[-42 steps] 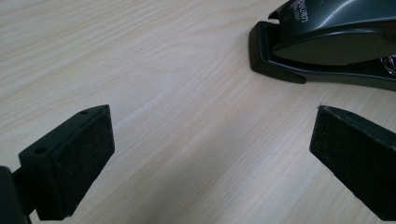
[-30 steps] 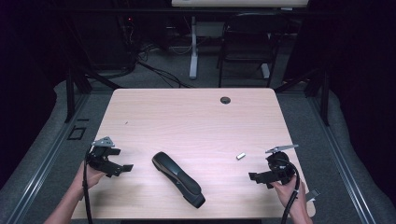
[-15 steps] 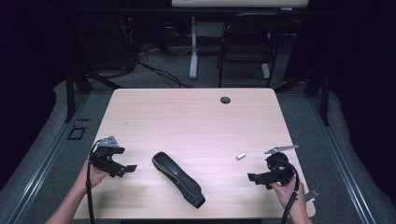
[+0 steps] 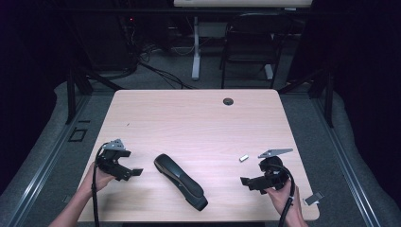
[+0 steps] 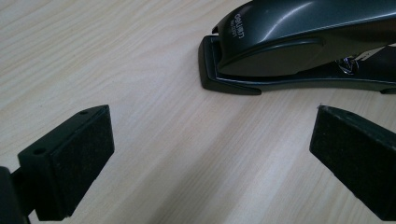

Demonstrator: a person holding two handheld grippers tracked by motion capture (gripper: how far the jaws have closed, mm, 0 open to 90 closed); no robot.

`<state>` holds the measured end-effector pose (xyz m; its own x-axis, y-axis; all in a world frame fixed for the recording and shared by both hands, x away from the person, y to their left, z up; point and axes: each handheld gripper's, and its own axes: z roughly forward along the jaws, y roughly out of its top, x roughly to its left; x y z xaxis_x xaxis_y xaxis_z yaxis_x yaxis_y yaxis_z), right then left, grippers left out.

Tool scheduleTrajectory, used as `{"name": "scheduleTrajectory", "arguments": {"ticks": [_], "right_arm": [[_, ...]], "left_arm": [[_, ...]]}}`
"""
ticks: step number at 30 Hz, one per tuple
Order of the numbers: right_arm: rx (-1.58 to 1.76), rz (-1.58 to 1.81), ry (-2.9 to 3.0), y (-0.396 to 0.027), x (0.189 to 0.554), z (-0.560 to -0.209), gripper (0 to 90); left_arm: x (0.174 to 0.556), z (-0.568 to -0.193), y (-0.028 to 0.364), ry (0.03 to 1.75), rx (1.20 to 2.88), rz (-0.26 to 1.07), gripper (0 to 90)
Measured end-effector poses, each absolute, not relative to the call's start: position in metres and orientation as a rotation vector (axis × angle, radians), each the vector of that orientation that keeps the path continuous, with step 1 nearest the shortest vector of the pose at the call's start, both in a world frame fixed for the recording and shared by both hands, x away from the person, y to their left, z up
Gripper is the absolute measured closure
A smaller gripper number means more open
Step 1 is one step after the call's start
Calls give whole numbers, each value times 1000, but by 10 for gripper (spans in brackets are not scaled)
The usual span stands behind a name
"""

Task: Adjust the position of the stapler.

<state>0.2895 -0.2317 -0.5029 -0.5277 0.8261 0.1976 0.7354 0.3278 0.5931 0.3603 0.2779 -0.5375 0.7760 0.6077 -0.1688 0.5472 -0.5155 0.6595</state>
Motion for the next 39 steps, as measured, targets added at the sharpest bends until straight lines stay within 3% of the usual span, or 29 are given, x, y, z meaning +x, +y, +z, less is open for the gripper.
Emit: {"name": "scheduleTrajectory", "arguments": {"ticks": [22, 39], "right_arm": [[1287, 1030, 2594, -168, 279, -498, 0], [1216, 1089, 2639, -135, 272, -492, 40]], "left_arm": [[363, -541, 279, 883, 2244, 94, 0], [363, -541, 281, 884, 2248, 85, 0]]}}
